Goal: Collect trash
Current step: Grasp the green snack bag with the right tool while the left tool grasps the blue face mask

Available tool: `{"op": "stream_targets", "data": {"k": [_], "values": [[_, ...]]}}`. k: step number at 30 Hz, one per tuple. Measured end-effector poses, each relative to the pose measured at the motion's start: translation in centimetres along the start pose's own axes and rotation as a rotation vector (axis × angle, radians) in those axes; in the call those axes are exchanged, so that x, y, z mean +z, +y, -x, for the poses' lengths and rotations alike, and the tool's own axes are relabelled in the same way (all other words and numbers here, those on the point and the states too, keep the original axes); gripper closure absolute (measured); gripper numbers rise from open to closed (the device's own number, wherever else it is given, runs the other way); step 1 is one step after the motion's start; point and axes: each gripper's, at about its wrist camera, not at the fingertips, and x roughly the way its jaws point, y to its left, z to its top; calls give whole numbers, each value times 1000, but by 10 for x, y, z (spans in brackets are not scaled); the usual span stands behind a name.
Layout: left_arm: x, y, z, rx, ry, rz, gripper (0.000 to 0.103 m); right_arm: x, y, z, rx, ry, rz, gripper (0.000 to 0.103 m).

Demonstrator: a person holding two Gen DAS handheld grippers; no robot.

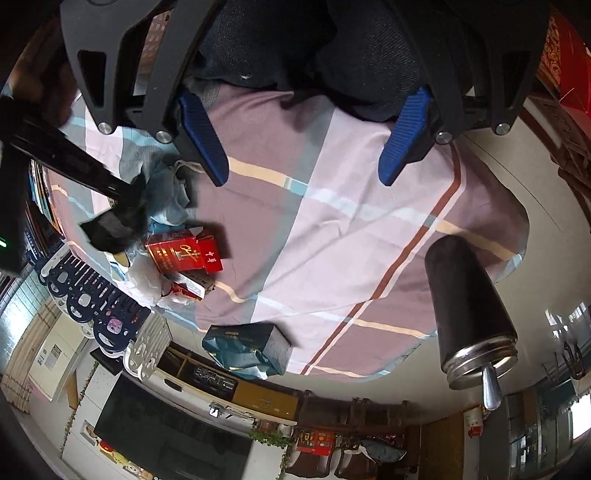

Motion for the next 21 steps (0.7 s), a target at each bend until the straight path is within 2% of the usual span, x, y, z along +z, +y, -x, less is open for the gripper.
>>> {"op": "stream_targets", "data": {"k": [2, 5, 8, 11, 13, 17, 18, 19, 20, 21], "values": [[0, -3, -1, -7, 5, -6, 20, -10, -12, 31, -47, -67, -22, 98], [5, -20, -11, -42, 33, -26, 18, -22, -38, 61, -120, -108, -85, 98], [11, -58, -29, -111, 93, -121, 17, -37, -64, 81, -173, -122, -152, 98], [15, -108, -57, -159, 152, -211, 17, -48, -82, 87, -191, -114, -201, 98], [14, -132, -75, -172, 189, -233, 17, -54, -88, 86, -201, -102, -212, 98], [7, -163, -104, -147, 230, -234, 19, -60, -97, 78, -186, -66, -249, 98], [6, -167, -107, -139, 222, -232, 24, -62, -97, 77, -178, -60, -252, 98], [5, -169, -111, -135, 216, -234, 34, -63, -97, 74, -178, -50, -247, 97], [5, -171, -116, -126, 219, -240, 39, -63, -97, 71, -182, -45, -245, 93], [4, -171, -122, -121, 225, -244, 48, -64, -97, 71, -184, -41, -247, 83]]}}
